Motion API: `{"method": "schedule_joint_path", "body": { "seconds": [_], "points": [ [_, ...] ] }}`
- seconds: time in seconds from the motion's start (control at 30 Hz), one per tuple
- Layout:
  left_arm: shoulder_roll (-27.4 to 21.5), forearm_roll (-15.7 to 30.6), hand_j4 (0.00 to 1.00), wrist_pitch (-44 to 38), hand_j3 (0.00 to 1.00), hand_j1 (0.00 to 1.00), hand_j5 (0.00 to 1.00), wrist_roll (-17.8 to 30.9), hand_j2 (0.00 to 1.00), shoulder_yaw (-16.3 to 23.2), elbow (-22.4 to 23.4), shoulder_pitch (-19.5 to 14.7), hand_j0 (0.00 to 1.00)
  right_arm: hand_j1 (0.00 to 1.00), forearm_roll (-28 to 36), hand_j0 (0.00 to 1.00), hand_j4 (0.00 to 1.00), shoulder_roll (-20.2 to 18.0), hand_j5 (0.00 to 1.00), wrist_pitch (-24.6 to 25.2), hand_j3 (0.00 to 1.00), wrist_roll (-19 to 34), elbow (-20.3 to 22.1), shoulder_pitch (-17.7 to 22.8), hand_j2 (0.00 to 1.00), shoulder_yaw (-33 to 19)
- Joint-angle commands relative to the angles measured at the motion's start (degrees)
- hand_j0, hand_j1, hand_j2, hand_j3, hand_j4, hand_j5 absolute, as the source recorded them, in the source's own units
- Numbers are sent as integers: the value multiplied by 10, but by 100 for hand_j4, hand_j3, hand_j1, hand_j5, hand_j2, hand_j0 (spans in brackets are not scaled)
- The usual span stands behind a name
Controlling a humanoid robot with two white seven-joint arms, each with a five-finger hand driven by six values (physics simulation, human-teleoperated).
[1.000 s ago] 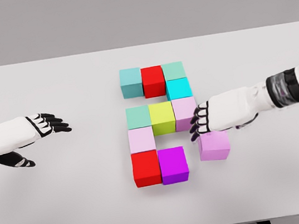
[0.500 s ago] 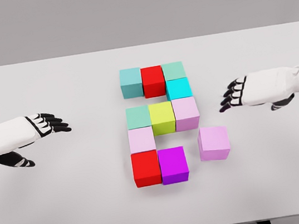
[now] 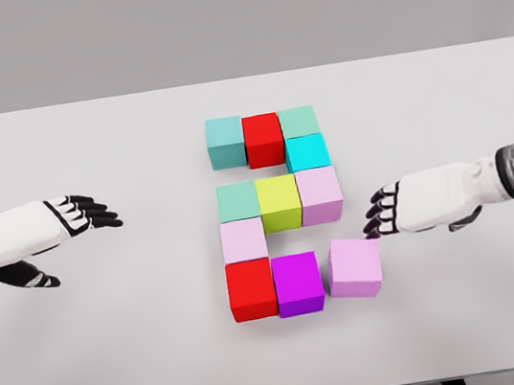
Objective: Assemble the squares on the desktop into the number 2
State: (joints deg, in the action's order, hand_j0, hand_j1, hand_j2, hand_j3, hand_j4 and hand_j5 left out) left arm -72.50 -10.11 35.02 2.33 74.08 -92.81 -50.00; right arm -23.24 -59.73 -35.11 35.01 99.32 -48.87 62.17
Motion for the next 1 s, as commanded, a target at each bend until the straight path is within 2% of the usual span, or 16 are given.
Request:
{"method": "schedule_joint_path", "body": {
  "seconds": [0.0, 0.2, 0.33, 0.43, 0.53, 0.63, 0.97],
  "points": [
    [0, 4, 100, 0, 100, 100, 100, 0, 100, -1, 0, 1, 100, 100, 3, 100, 100, 0, 100, 1, 100, 0, 11, 0, 100, 0],
    [0, 4, 100, 0, 100, 100, 100, 0, 100, -1, 0, 1, 100, 100, 11, 100, 100, 2, 100, 1, 100, 0, 5, -4, 100, -3],
    [0, 4, 100, 0, 100, 100, 100, 0, 100, -2, 0, 0, 100, 100, 43, 100, 100, -17, 100, 1, 100, 0, -57, -15, 100, -31],
    [0, 4, 100, 0, 100, 100, 100, 0, 100, -2, 0, 0, 100, 100, 43, 100, 100, -44, 100, 1, 100, 0, -48, -14, 100, -35],
    [0, 4, 100, 0, 100, 100, 100, 0, 100, -2, 1, 1, 100, 100, 43, 100, 100, -57, 100, 1, 100, 0, 14, 0, 100, -20],
    [0, 4, 100, 0, 100, 100, 100, 0, 100, -2, 0, 1, 100, 100, 42, 100, 100, -56, 100, 1, 100, 0, 14, 2, 100, 2],
    [0, 4, 100, 0, 100, 100, 100, 0, 100, -3, 1, 1, 100, 100, 42, 100, 100, -43, 100, 1, 100, 0, 15, 11, 100, 23]
  ]
}}
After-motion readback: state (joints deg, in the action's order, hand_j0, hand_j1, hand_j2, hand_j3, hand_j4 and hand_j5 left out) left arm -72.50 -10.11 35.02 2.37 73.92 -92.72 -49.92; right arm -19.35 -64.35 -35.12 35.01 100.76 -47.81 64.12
